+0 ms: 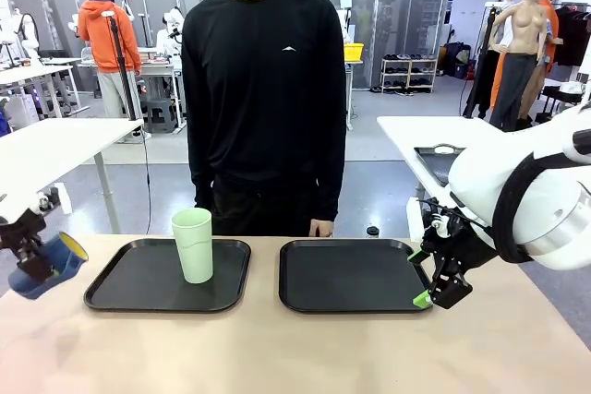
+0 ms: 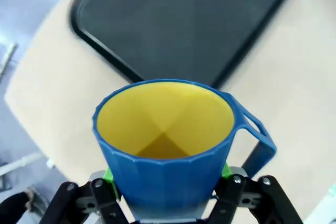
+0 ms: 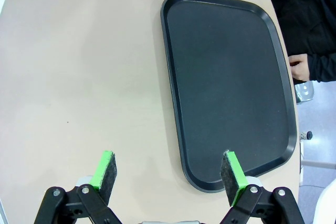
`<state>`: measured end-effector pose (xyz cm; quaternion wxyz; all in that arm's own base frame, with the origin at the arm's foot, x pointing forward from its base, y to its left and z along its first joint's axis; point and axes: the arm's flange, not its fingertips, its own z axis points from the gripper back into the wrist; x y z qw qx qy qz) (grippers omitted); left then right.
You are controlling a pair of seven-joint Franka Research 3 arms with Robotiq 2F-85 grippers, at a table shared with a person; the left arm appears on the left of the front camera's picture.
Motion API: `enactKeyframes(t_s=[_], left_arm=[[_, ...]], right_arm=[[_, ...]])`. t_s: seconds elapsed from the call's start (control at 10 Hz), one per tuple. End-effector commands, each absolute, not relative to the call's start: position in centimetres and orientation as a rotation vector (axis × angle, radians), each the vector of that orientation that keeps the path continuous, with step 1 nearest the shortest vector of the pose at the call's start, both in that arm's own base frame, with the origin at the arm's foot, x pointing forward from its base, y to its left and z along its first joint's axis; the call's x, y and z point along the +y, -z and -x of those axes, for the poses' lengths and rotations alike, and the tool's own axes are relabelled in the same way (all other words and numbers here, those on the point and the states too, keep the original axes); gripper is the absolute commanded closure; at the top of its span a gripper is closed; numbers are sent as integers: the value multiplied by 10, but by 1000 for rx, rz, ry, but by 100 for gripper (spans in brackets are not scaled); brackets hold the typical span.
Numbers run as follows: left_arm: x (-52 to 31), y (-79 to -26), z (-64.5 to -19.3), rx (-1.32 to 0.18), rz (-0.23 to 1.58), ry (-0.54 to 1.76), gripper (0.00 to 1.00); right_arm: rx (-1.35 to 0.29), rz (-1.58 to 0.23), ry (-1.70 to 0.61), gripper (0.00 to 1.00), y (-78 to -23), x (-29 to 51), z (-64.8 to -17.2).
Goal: Sort and store the cups by type.
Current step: Pick up the Handle plastic cup and place it into the empty Flat Tray.
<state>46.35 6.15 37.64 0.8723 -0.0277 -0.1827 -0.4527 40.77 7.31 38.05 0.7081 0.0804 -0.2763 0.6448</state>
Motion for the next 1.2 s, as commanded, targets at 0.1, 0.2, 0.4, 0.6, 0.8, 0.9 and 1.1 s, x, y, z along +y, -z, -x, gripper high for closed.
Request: enactKeyframes(t_s=[0.1, 0.2, 0.4, 0.6, 0.8, 0.9, 1.1], left_arm=[[66, -327, -438, -225, 145, 1106, 26], [63, -309, -427, -160, 202, 1148, 26], [56, -292, -399, -62, 289, 1237, 26], [59, -300, -378, -103, 470, 1292, 26], [46, -295, -389, -344, 690, 1297, 26], [35, -292, -393, -491, 821, 1287, 26], [12, -288, -411, -763, 894, 1225, 26]], right_arm=[[-599, -169, -1414, 0, -380, 75, -406], [-599, -169, -1414, 0, -380, 75, -406], [-599, -169, -1414, 0, -380, 75, -406], [-599, -169, -1414, 0, -380, 75, -406], [-599, -169, -1414, 0, -380, 75, -406], [-599, -169, -1414, 0, -380, 75, -406], [-599, -169, -1414, 0, -380, 75, -406]])
